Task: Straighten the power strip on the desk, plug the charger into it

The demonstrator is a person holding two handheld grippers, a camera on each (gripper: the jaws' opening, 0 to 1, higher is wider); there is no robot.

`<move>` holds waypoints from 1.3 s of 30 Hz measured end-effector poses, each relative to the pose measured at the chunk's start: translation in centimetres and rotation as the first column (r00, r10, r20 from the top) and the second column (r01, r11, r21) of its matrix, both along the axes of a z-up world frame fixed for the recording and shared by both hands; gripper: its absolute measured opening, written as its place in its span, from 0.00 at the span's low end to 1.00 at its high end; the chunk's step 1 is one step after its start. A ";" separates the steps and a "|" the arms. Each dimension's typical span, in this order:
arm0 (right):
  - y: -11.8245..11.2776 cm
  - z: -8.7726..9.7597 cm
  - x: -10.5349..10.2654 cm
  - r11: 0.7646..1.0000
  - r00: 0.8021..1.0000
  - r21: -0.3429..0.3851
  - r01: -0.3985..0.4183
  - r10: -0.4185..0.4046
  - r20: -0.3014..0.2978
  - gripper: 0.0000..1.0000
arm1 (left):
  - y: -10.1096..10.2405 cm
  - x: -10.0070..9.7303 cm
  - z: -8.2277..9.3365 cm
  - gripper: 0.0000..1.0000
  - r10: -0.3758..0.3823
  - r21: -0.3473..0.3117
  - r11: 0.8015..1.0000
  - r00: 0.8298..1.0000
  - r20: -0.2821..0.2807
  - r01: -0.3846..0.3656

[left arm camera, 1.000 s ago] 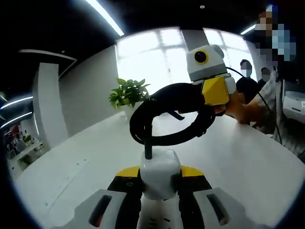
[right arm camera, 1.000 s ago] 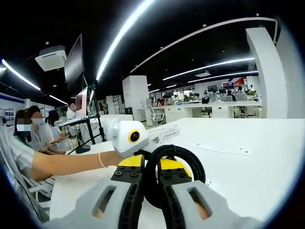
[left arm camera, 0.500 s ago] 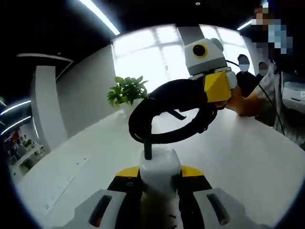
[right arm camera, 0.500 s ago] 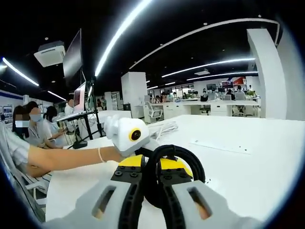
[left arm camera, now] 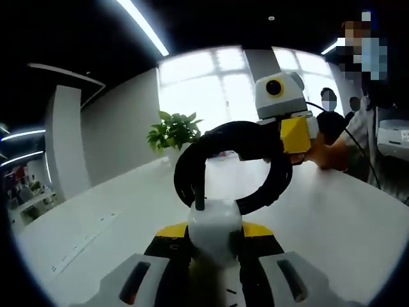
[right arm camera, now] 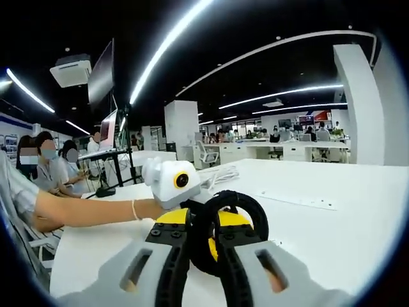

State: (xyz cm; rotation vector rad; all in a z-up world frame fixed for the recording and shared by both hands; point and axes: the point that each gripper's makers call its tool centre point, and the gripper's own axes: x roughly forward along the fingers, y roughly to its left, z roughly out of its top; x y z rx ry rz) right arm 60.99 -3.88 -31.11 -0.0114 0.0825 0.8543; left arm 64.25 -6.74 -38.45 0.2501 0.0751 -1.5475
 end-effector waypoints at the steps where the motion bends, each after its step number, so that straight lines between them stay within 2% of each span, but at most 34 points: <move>1: 0.2 -0.1 -0.1 1.000 1.000 -0.003 -0.012 0.012 0.000 0.18 | 0.0 0.0 0.0 0.27 0.001 0.000 1.000 1.000 0.001 -0.001; 11: -0.3 -0.5 -0.2 1.000 1.000 -0.020 0.009 -0.009 0.001 0.31 | -0.4 -0.1 -0.1 0.28 0.020 -0.008 1.000 1.000 0.015 -0.020; 17: -0.2 -1.1 -0.6 0.999 1.000 -0.032 0.002 -0.002 -0.015 0.41 | -0.4 -0.2 -0.8 0.30 0.039 0.028 0.999 0.999 0.032 -0.040; 24: 0.2 -1.4 -0.9 0.998 1.000 -0.065 -0.004 0.004 -0.007 0.41 | -0.2 0.1 -0.8 0.31 0.074 0.030 0.997 0.996 0.039 -0.076; 29: 0.2 -1.5 -1.1 0.997 1.000 -0.071 -0.008 0.007 -0.007 0.43 | 0.1 0.4 -0.6 0.42 0.109 0.018 0.994 0.994 0.018 -0.109; 36: 0.2 -1.8 -1.2 0.996 1.000 -0.081 -0.020 0.018 -0.015 0.47 | 0.7 0.2 -0.5 0.50 0.134 0.005 0.991 0.991 0.011 -0.134; 39: 0.3 -1.9 -1.3 0.995 0.999 -0.097 -0.029 0.028 -0.016 0.51 | 1.0 0.1 -0.5 0.52 0.147 0.000 0.989 0.989 0.008 -0.147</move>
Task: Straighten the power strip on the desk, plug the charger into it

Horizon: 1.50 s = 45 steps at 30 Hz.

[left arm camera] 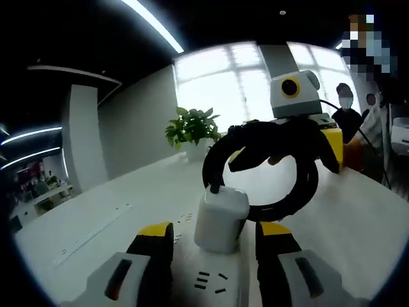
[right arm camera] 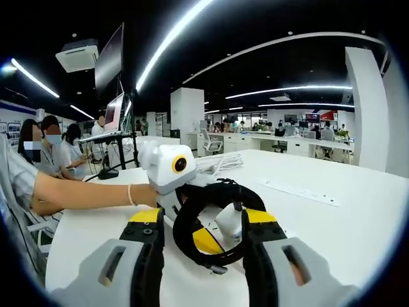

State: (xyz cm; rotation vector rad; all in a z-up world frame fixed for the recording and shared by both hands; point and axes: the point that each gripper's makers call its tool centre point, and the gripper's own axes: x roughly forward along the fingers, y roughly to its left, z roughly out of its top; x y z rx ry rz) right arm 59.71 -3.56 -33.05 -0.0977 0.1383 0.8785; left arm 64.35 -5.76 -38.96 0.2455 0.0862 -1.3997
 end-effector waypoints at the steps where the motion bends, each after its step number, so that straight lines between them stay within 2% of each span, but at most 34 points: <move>1: 0.1 0.0 0.0 1.000 1.000 -0.004 -0.003 0.003 -0.002 0.53 | 0.1 -0.1 0.0 0.52 0.003 -0.003 1.000 1.000 -0.002 -0.003; 9: 0.2 -0.1 -0.1 1.000 1.000 -0.024 -0.005 0.005 0.016 0.53 | 1.1 -0.5 0.1 0.55 0.026 -0.005 1.000 1.000 -0.012 -0.026; 15: 0.0 0.3 -0.1 1.000 0.999 -0.014 0.002 -0.002 0.038 0.53 | 1.9 -0.8 0.4 0.59 0.049 -0.031 0.998 0.998 -0.035 -0.050; 23: 0.8 -0.5 -0.5 0.999 0.999 -0.044 -0.029 0.031 0.034 0.64 | 3.3 -0.2 0.6 0.66 0.129 -0.010 0.992 0.990 -0.053 -0.129; 29: 0.8 -0.6 -0.5 0.997 0.998 -0.070 -0.031 0.035 0.049 0.70 | 4.5 0.2 0.7 0.67 0.218 0.009 0.976 0.975 -0.043 -0.217; 33: 0.6 -0.2 -0.7 0.998 0.996 -0.067 -0.013 0.019 0.085 0.70 | 5.8 0.7 -0.3 0.67 0.311 0.102 0.945 0.951 0.010 -0.310; 34: 0.6 -0.1 -0.7 0.998 0.996 -0.068 -0.011 0.017 0.090 0.70 | 5.9 0.6 -0.5 0.68 0.312 0.119 0.943 0.950 0.013 -0.311; 40: 1.0 -0.7 -1.1 0.995 0.995 -0.096 -0.030 0.038 0.091 0.75 | 6.3 -0.3 -0.4 0.70 0.349 0.126 0.931 0.937 -0.028 -0.343; 45: 1.4 -1.8 -1.3 0.986 0.995 -0.161 -0.044 0.058 0.087 0.83 | 6.7 -1.4 -0.1 0.74 0.360 0.115 0.929 0.932 -0.050 -0.353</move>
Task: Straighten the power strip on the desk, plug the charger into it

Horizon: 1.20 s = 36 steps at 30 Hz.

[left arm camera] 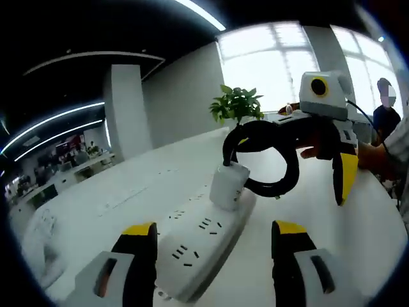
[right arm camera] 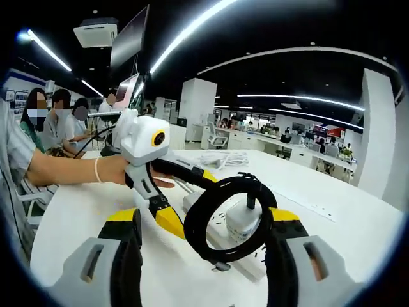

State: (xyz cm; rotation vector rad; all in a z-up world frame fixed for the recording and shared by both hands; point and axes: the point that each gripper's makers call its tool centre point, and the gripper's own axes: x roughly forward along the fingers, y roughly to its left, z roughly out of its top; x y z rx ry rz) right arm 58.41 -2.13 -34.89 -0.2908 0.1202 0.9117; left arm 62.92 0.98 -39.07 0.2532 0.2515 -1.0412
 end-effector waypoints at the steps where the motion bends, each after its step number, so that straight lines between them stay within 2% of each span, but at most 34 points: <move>1: 0.1 -0.2 0.0 1.000 1.000 -0.011 -0.002 0.002 0.002 0.85 | 0.0 -0.1 0.1 0.74 0.000 -0.007 1.000 1.000 -0.005 0.000; 9: 0.4 -0.9 -0.2 0.997 0.999 -0.082 -0.014 0.016 0.028 0.92 | 0.6 -1.8 -0.3 0.77 0.004 0.005 1.000 0.999 -0.034 -0.004; 12: 0.3 -1.0 -0.3 0.995 0.999 -0.104 -0.010 0.014 0.036 0.92 | 0.6 -3.0 -0.2 0.78 -0.017 -0.020 1.000 0.997 -0.078 0.015; 17: 0.4 -1.0 -0.5 0.994 0.999 -0.105 -0.020 0.023 0.030 0.97 | 1.1 -4.0 0.8 0.80 -0.013 -0.077 0.997 0.997 -0.072 0.007; 19: 0.5 -1.0 -0.6 0.993 0.999 -0.113 -0.031 0.035 0.030 1.00 | 1.4 -4.3 1.3 0.83 -0.002 -0.103 0.995 0.998 -0.059 -0.004; 22: 0.6 -1.1 -0.8 0.990 0.998 -0.138 -0.041 0.046 0.038 1.00 | 1.8 -4.4 1.7 0.94 0.018 -0.132 0.991 0.999 -0.051 -0.024; 29: 0.2 -0.3 -1.0 0.990 0.997 -0.138 -0.038 0.048 0.066 1.00 | 2.5 -4.5 1.1 0.99 0.040 -0.091 0.995 0.999 -0.029 -0.042; 36: -0.9 0.8 -1.0 0.992 0.994 -0.117 -0.036 0.047 0.095 1.00 | 2.5 -4.8 0.7 0.99 0.036 -0.063 0.997 0.999 -0.020 -0.037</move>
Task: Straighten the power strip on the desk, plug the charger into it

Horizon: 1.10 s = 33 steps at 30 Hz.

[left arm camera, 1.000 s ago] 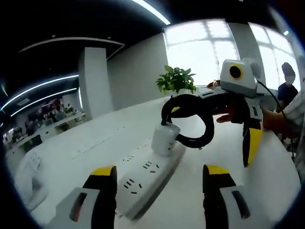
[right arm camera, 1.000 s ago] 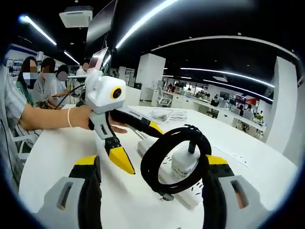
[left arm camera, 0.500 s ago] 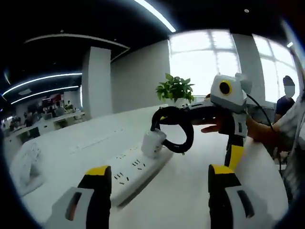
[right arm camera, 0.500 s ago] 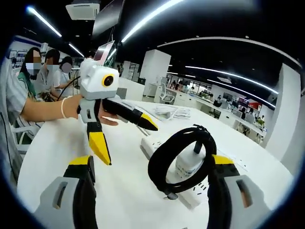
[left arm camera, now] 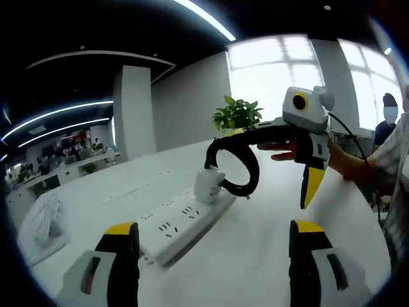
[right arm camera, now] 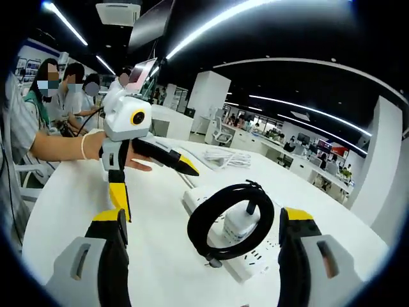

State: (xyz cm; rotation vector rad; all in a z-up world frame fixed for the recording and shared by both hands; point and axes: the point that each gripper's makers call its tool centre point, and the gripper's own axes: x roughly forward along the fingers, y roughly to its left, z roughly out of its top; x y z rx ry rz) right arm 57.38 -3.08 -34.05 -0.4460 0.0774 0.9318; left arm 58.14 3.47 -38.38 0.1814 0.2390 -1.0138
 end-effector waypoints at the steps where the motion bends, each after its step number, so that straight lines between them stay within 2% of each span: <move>1: -0.2 0.0 0.0 1.000 1.000 0.001 -0.002 0.002 -0.001 1.00 | 0.0 0.0 0.0 0.99 0.001 0.003 1.000 1.000 0.002 -0.001; 5: -1.2 0.1 0.2 1.000 1.000 -0.001 -0.025 0.025 -0.011 1.00 | -0.2 -0.3 0.3 0.99 -0.005 -0.031 0.999 1.000 -0.023 0.004; 9: -2.8 0.8 0.8 0.999 0.999 0.014 -0.038 0.039 -0.021 1.00 | -0.3 -0.7 1.0 0.99 -0.012 -0.044 0.999 1.000 -0.011 0.011; 12: -3.9 1.3 1.3 0.999 0.999 0.026 -0.045 0.046 -0.025 1.00 | -0.3 -0.7 0.9 0.99 -0.010 -0.016 1.000 1.000 0.011 0.010; 18: -5.2 2.2 2.2 0.997 0.999 0.053 -0.053 0.054 -0.005 1.00 | -0.7 -1.1 -0.5 0.99 -0.031 0.043 0.999 0.999 -0.010 0.031; 27: -6.1 1.7 4.0 0.995 0.996 0.036 -0.092 0.093 -0.006 0.99 | -0.5 -1.0 -1.0 0.99 -0.026 0.067 0.997 1.000 -0.016 0.027; 33: -6.7 2.4 5.2 0.992 0.996 0.086 -0.091 0.089 0.033 0.85 | -0.5 -1.1 -1.0 0.99 -0.021 0.055 0.998 0.999 -0.031 0.023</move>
